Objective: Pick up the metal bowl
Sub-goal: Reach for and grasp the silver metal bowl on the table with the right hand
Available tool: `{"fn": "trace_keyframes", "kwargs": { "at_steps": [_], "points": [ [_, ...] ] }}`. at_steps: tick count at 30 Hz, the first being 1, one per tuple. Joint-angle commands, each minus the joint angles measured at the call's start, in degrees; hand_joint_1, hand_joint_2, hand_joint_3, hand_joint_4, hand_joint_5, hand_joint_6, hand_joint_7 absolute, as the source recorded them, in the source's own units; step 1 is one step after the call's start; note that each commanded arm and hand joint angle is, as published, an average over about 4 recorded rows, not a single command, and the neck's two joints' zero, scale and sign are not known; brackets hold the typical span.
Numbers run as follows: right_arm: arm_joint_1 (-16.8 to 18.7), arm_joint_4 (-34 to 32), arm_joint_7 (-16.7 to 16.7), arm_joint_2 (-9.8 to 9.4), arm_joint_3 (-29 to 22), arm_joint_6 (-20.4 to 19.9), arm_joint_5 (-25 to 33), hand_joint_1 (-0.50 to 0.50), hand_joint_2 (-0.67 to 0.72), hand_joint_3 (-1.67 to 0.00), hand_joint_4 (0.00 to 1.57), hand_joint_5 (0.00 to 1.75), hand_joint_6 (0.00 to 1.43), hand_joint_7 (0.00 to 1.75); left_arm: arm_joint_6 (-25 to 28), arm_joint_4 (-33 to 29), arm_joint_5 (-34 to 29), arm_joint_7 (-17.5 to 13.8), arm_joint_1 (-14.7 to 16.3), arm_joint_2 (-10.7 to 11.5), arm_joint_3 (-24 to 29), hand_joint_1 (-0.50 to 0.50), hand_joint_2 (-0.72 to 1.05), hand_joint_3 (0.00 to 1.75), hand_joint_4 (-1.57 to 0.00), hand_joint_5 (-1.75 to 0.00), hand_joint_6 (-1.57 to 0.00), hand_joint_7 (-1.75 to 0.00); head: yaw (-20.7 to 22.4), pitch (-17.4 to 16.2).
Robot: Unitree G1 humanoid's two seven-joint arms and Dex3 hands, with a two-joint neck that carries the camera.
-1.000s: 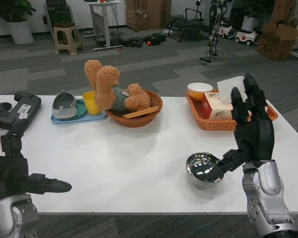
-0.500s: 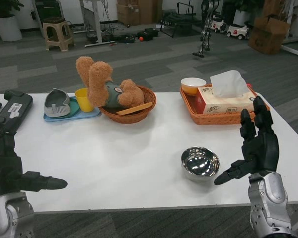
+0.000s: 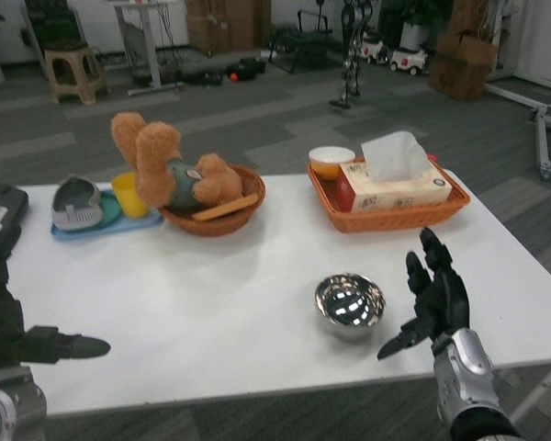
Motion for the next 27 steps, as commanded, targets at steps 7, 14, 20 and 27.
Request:
{"fn": "trace_keyframes", "kwargs": {
  "at_steps": [7, 14, 20, 27],
  "points": [
    [-7.16, 13.57, 0.67, -1.56, 3.90, -2.23, -0.07, -0.42, 0.72, 0.00, 0.00, 0.10, 0.00, 0.14, -0.32, 0.22, 0.27, 0.15, -0.99, 0.20, -0.15, -0.50, -0.72, 0.00, -0.90, -1.13, 0.00, -0.05, -3.35, 0.90],
    [-10.41, 19.28, 0.58, -2.19, 7.72, -2.32, -0.18, -0.42, 0.72, 0.00, 0.00, 0.10, 0.00, 0.14, -0.32, 0.18, 0.27, 0.15, -1.12, 0.20, -0.61, -0.50, -0.72, 0.00, -0.90, -1.13, 0.00, -0.07, -4.66, 1.36],
    [-12.17, 22.18, 0.43, -2.57, 10.47, -2.32, -0.60, -0.42, 0.72, 0.00, 0.00, 0.10, 0.00, 0.14, -0.32, 0.18, 0.27, 0.08, -1.12, 0.11, -0.72, -0.50, -0.72, 0.00, -0.90, -1.13, 0.00, -0.03, -5.73, 1.36],
    [-13.05, 24.29, 0.01, -2.66, 12.29, -2.26, -0.60, -0.42, 0.72, 0.00, 0.00, 0.10, 0.00, 0.14, -0.28, 0.18, 0.27, 0.12, -0.88, 0.11, -0.83, -0.50, -0.72, 0.00, -0.90, -1.13, 0.00, -0.02, -6.35, 1.46]
  ]
}}
